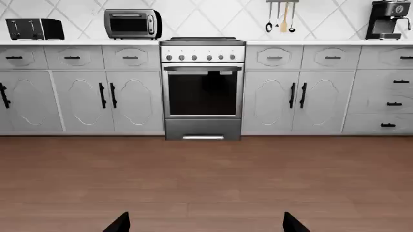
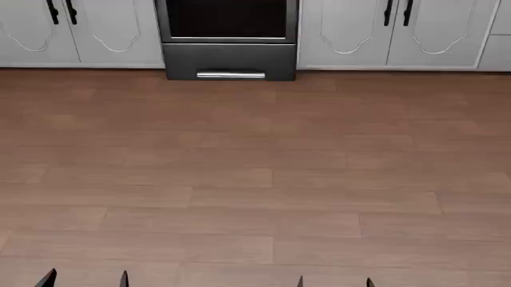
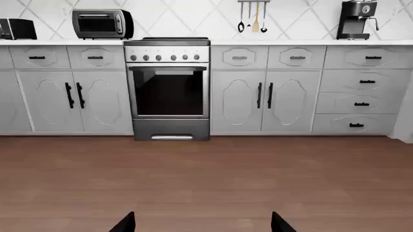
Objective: Place the cup inside the bowl on the dining table and move the bowl to any counter.
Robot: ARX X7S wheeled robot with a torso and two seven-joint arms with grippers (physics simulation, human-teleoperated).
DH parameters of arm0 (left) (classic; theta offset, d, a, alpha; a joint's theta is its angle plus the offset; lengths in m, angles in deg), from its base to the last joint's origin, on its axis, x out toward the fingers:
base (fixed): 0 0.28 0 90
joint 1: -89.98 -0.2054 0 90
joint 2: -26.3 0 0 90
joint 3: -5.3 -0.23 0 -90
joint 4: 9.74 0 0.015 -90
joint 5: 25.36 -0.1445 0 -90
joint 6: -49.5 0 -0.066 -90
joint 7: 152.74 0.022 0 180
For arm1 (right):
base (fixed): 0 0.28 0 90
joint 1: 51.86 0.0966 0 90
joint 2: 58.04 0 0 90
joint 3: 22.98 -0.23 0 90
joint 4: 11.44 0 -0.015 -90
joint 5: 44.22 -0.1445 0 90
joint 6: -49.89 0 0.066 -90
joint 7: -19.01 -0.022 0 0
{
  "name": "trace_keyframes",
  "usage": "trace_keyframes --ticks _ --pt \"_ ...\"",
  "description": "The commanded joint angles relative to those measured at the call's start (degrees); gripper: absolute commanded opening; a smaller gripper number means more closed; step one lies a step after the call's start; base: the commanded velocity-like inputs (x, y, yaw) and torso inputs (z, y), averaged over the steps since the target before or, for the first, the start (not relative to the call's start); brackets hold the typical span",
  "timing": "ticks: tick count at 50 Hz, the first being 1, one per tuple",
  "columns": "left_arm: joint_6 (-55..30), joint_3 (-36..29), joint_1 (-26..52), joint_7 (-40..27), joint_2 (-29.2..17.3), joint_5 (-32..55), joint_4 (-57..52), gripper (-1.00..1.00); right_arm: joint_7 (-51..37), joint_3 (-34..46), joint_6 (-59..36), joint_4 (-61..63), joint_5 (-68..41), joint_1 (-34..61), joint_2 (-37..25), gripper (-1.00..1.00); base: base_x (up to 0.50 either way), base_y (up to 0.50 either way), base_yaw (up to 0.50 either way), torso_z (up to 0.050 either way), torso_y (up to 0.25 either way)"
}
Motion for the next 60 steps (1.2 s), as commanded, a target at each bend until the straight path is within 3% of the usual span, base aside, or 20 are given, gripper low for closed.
trace_keyframes --ticks 1,18,60 --pt "-0.56 -1.67 0.5 -1.49 -0.66 0.55 -0.01 1.0 -1.01 1.32 0.65 -1.46 -0.6 0.36 -0.95 1.0 0.0 0.0 0.0 0.0 0.0" --pt "-1.02 -4.22 0.58 -4.17 -3.19 2.8 0.38 1.0 -3.96 4.14 -0.01 0.32 -2.09 -0.12 -3.5 1.0 -0.03 0.0 0.0 0.0 0.0" --pt "-0.95 -7.19 0.77 -7.39 -6.04 6.17 0.48 1.0 -6.93 7.25 0.3 0.23 -5.64 0.34 -6.06 1.0 -0.5 0.1 0.0 0.0 0.0"
